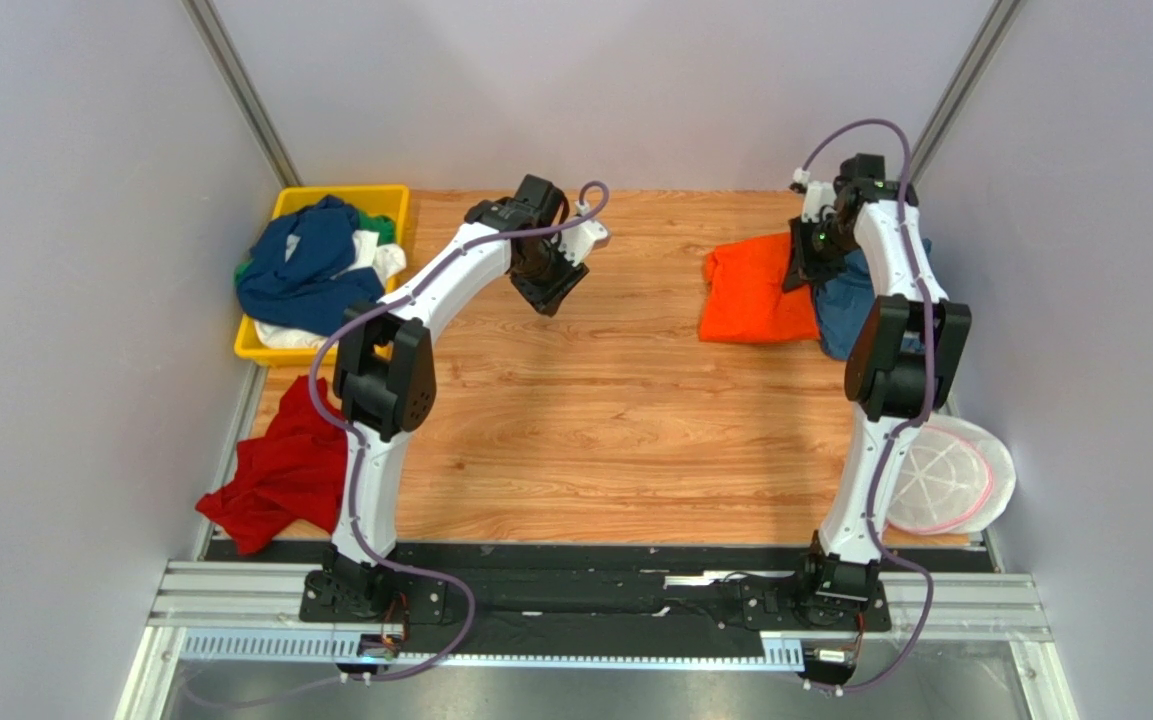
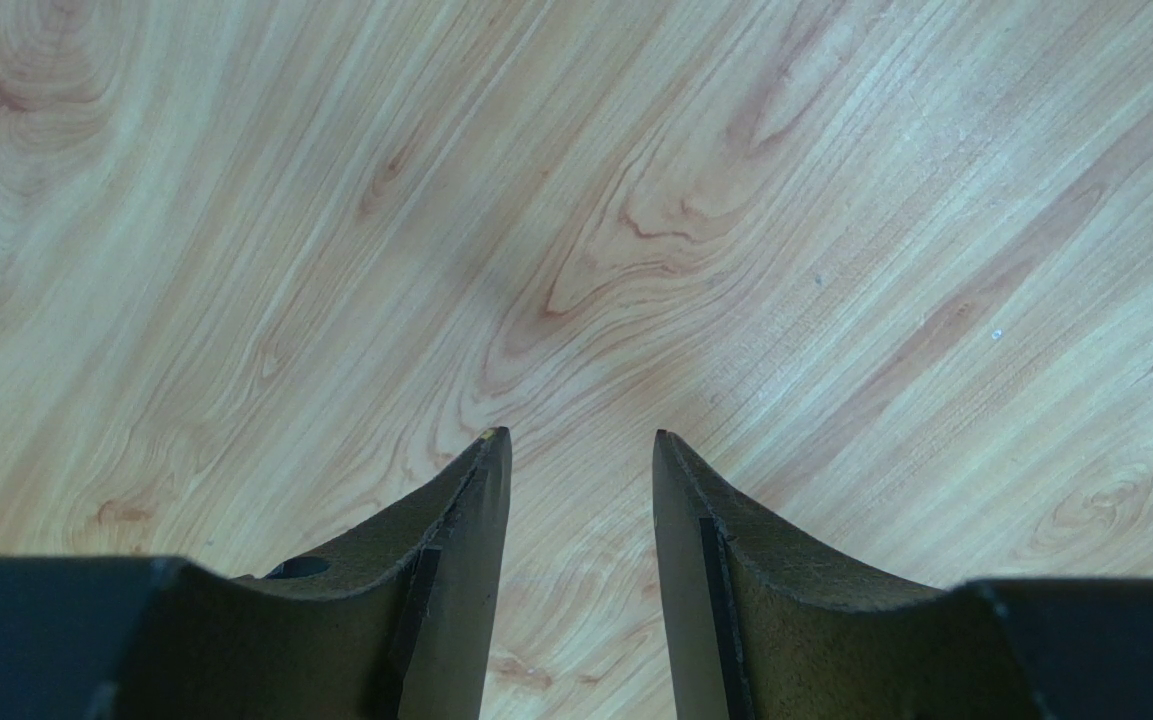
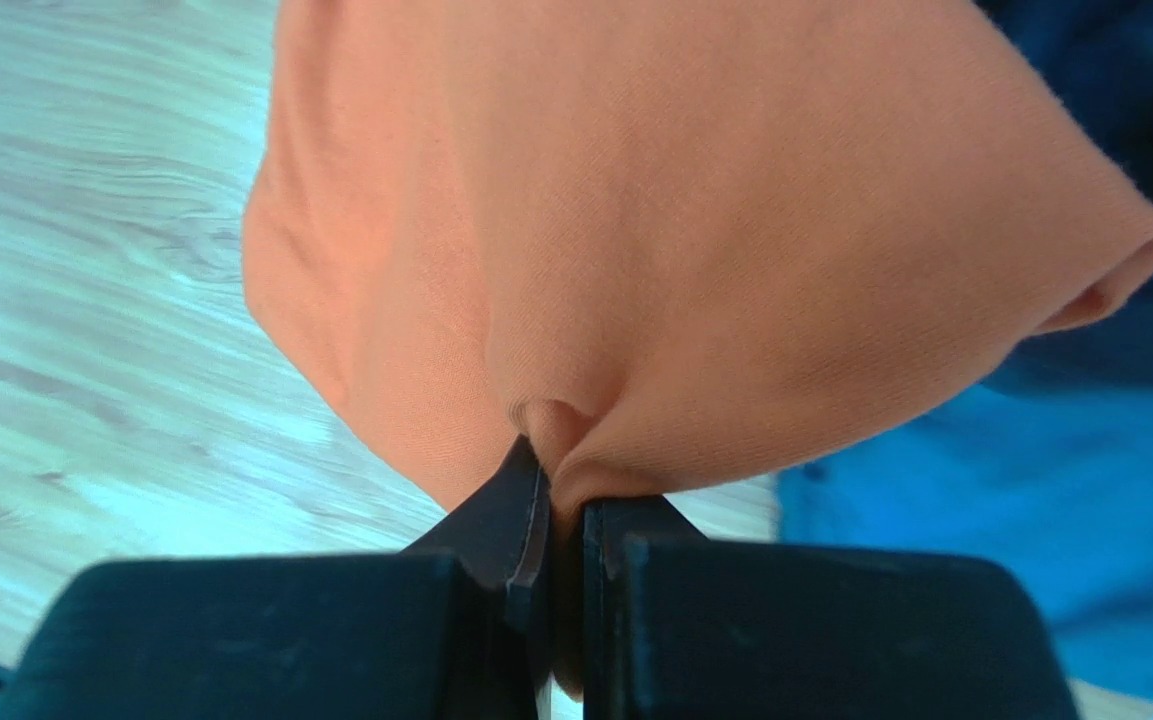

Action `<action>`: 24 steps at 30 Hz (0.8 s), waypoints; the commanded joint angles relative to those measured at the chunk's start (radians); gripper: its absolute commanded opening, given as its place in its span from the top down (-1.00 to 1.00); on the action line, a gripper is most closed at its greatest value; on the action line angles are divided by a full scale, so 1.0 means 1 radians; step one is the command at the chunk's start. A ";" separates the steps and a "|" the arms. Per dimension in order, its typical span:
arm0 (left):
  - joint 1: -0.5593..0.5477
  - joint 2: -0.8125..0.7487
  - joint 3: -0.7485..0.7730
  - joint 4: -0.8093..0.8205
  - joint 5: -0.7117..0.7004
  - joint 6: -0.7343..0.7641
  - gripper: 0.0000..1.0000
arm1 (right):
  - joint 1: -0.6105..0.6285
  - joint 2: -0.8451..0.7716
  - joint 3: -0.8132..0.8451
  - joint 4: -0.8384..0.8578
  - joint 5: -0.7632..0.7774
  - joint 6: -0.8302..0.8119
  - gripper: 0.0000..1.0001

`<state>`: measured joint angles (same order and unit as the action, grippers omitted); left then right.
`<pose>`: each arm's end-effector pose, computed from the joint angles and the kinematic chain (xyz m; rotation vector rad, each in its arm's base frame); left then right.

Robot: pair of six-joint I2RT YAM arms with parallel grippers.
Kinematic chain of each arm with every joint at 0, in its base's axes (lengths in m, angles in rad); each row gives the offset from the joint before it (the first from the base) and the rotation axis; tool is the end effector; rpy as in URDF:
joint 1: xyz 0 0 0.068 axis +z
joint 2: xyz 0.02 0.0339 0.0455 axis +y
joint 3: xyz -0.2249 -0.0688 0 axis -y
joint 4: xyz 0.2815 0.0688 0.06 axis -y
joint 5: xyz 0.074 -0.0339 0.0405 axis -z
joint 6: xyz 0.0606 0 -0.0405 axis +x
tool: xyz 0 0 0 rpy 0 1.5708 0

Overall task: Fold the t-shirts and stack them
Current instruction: Put the neatly folded tshirt into the corner of the board with the right arm

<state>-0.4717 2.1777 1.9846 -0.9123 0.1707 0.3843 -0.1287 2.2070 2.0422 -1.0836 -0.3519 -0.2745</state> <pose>0.4372 -0.2346 0.1836 1.1588 2.4094 -0.2562 0.4813 -0.0412 0.1833 -0.2778 2.7191 0.3869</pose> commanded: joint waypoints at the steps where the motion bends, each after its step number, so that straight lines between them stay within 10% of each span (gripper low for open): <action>1: -0.007 -0.022 -0.006 0.010 0.015 0.007 0.03 | -0.031 0.016 0.117 -0.084 0.073 -0.069 1.00; 24: -0.007 -0.024 -0.023 0.015 0.021 0.005 0.04 | -0.212 0.046 0.302 -0.170 0.134 -0.150 1.00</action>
<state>-0.4717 2.1777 1.9614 -0.9047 0.1745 0.3843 -0.3279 2.2498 2.2669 -1.2514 -0.2546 -0.3901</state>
